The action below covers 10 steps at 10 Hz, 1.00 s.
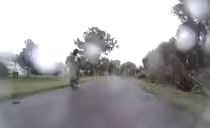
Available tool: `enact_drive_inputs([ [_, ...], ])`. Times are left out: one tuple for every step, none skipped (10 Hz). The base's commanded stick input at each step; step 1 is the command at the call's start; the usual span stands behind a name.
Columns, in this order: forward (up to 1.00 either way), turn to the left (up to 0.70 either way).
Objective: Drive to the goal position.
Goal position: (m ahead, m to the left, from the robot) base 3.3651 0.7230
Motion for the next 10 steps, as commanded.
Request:
enact_drive_inputs([
  [0.85,-0.06],
  [0.85,0.00],
  [0.85,0.00],
  [0.85,0.00],
  [0.85,0.00],
  [0.85,0.00],
  [0.85,0.00],
  [0.85,0.00],
  [0.85,0.00],
  [0.85,0.00],
])
